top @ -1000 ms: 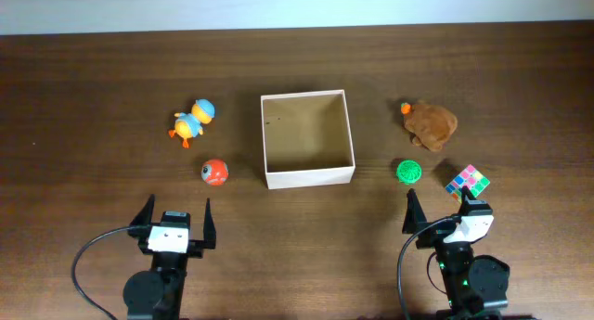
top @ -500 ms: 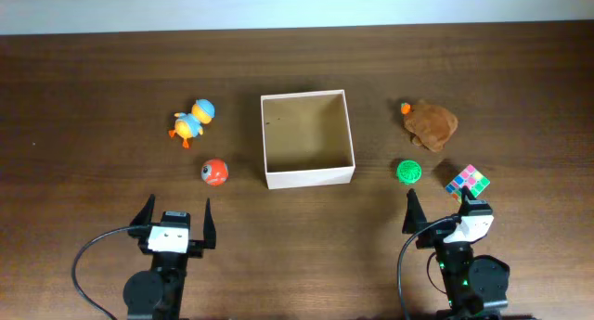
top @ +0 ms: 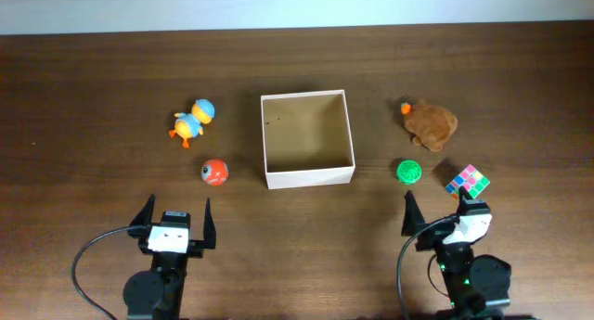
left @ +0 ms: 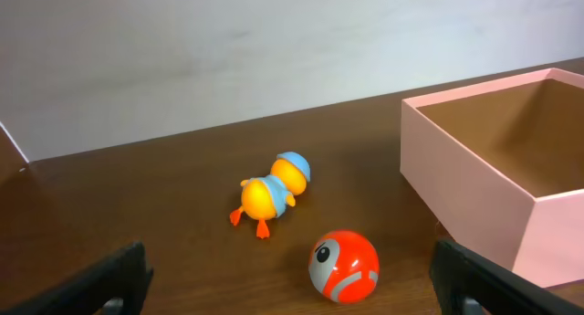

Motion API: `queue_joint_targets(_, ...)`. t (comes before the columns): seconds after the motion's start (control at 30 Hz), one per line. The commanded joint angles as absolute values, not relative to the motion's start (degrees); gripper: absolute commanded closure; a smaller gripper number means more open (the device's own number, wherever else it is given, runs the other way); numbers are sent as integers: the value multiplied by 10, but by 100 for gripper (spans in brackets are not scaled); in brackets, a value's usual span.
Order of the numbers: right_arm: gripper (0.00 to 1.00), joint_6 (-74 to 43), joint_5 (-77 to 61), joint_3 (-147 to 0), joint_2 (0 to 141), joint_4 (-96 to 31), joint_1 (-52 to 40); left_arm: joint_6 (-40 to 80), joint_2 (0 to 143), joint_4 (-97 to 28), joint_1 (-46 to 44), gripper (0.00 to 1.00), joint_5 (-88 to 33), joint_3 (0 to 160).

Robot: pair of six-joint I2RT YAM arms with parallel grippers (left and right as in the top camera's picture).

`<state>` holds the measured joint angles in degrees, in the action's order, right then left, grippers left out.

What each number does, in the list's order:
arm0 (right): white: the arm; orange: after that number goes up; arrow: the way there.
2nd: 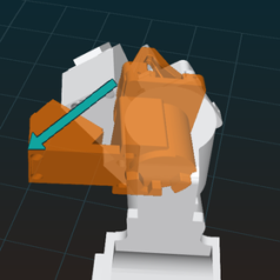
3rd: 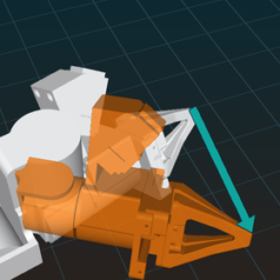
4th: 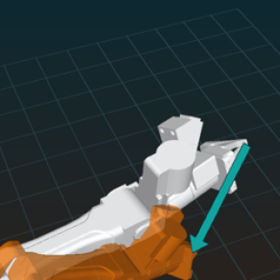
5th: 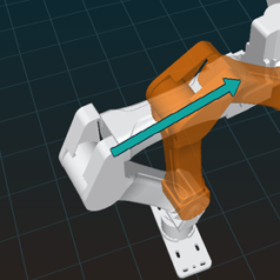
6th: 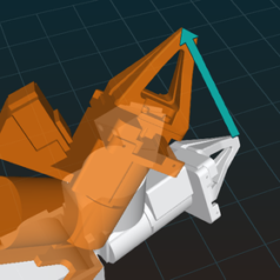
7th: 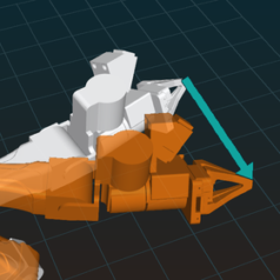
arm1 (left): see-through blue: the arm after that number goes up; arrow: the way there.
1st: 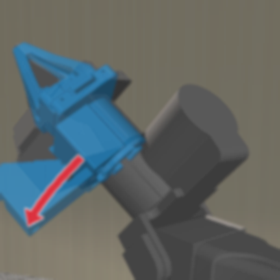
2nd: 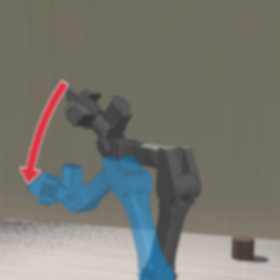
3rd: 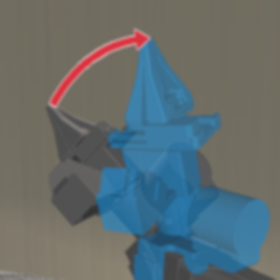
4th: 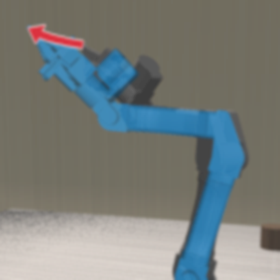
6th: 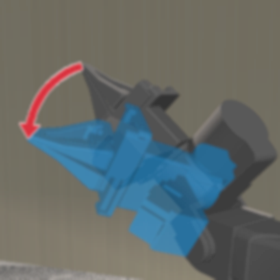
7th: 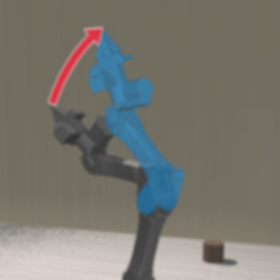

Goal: Pack container
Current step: 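Move the right gripper toward the Rubik's cube near the green ball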

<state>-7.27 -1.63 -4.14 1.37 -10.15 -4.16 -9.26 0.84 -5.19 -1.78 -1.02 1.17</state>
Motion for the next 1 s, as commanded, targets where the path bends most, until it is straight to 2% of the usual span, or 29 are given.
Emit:
queue_joint_targets(0.0,1,-60,-4,-161,50,-150,-45,-100,3,-52,-20,1,-4,8)
queue_joint_targets(0.3,1,-57,65,-544,349,-400,-44,-100,3,-52,-20,1,-4,8)
queue_joint_targets(0.53,1,-11,26,-798,575,-608,-44,-100,3,-52,-20,1,-4,8)
queue_joint_targets(0.83,1,-11,-64,-830,726,-633,-44,-100,3,-52,-20,1,-4,8)
queue_joint_targets(0.97,1,-126,-70,-830,804,-636,-33,-100,3,-52,-20,1,-4,8)
